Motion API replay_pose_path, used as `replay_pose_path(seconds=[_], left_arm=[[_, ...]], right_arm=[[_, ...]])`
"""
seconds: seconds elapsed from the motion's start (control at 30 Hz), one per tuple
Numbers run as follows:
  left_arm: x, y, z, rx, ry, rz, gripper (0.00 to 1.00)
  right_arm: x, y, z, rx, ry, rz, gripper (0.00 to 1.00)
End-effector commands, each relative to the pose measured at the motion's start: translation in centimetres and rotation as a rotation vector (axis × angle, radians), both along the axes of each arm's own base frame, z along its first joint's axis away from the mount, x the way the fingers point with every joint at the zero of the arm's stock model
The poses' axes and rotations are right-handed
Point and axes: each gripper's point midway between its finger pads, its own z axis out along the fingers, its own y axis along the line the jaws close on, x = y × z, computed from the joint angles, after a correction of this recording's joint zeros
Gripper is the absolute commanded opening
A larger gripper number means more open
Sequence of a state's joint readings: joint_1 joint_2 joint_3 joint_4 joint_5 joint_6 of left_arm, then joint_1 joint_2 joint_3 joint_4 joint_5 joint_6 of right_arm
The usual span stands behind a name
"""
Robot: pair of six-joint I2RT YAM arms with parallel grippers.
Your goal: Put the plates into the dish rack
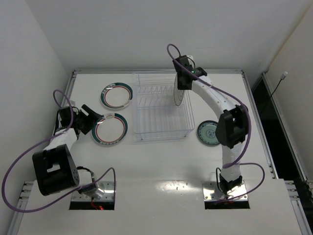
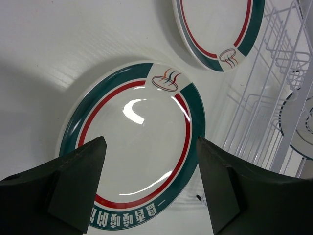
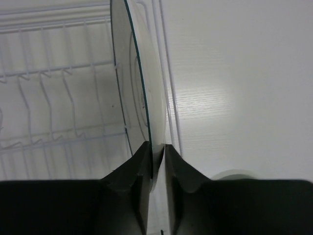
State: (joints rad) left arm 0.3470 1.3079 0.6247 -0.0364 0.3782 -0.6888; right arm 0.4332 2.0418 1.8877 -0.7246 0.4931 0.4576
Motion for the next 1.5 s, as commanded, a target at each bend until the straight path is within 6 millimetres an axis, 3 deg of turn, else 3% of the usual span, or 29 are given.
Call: replay_pose_path(seconds=[0.0, 0.03, 0.07, 0.17, 0.2, 0.27, 0.3, 0.4, 0.43, 0.47, 0.5, 0.53, 0.57, 0.6, 0.63, 0.67, 0.8, 1.0, 1.4, 1.47], left_arm=[[0.3, -0.5, 0.1, -0.006, -0.018, -0.025, 0.71], [0.3, -0.5, 0.1, -0.006, -0.018, -0.025, 0.71], [0.3, -0.5, 0.1, -0.006, -0.018, -0.025, 0.71], [0.3, -0.5, 0.1, -0.006, -0.018, -0.025, 0.71], [0.3, -0.5, 0.1, -0.006, -0.018, -0.025, 0.71], [0.3, -0.5, 0.1, -0.006, -0.018, -0.025, 0.71], [0.3, -0.5, 0.1, -0.006, -0.018, -0.025, 0.71], [0.3, -0.5, 0.1, -0.006, -0.018, -0.025, 0.71], [0.3, -0.5, 0.1, -0.006, -0.018, -0.025, 0.71], [0.3, -0.5, 0.1, -0.006, -0.018, -0.025, 0.71], [0.3, -0.5, -0.2, -0.01, -0.01, -0.025, 0.71], [0.3, -0.5, -0.1, -0.017, -0.009, -0.019, 0.71], [0.3, -0.5, -0.1, -0.017, -0.009, -0.019, 0.71], [0.3, -0.5, -0.1, -0.017, -0.009, -0.019, 0.71], [0.3, -0.5, -0.1, -0.017, -0.009, -0.019, 0.71], [0.3, -0.5, -0.1, -0.017, -0.009, -0.019, 0.71], [0.3, -0.7, -0.1, -0.023, -0.011, -0.026, 0.71], [0.3, -0.7, -0.1, -0.023, -0.011, -0.026, 0.71], [0.3, -0.7, -0.1, -0.023, -0.011, -0.026, 0.71], [0.3, -0.7, -0.1, -0.023, -0.011, -0.026, 0.71]], right_arm=[[-1.9, 1.0, 1.8, 0.101, 0.029, 0.051, 0.23], [-2.0, 0.5, 1.6, 0.095, 0.043, 0.041, 0.29], [-1.9, -0.1, 3.1, 0.108, 0.012, 0.032, 0.32], [-2.4, -1.7, 4.5, 0.107, 0.0, 0.014, 0.42], [-2.9, -1.7, 6.4, 0.128, -0.036, 0.021, 0.47], [-3.6, -3.5, 7.0, 0.141, -0.036, -0.001, 0.48], [-4.4, -4.2, 9.0, 0.162, -0.074, -0.003, 0.5], [-5.6, -7.1, 8.6, 0.304, -0.079, -0.049, 0.53], [-7.3, -8.5, 6.9, 0.357, -0.046, -0.082, 0.53], [-7.2, -11.5, 6.1, 0.454, -0.051, -0.146, 0.53], [-9.3, -13.0, 1.8, 0.532, 0.036, -0.242, 0.51], [-10.4, -13.5, 0.4, 0.641, 0.073, -0.258, 0.47], [-10.9, -16.8, -0.8, 0.7, 0.054, -0.353, 0.45], [-13.3, -17.4, -4.3, 0.744, 0.141, -0.422, 0.43], [-14.3, -17.7, -5.4, 0.779, 0.172, -0.455, 0.43], [-16.1, -18.6, -7.9, 0.799, 0.226, -0.536, 0.43], [-19.9, -18.5, -12.3, 0.895, 0.359, -0.661, 0.42], [-22.5, -17.4, -15.5, 0.946, 0.461, -0.696, 0.42], [-25.6, -14.9, -18.3, 0.982, 0.578, -0.672, 0.42], [-25.8, -15.0, -18.8, 0.972, 0.583, -0.68, 0.35]])
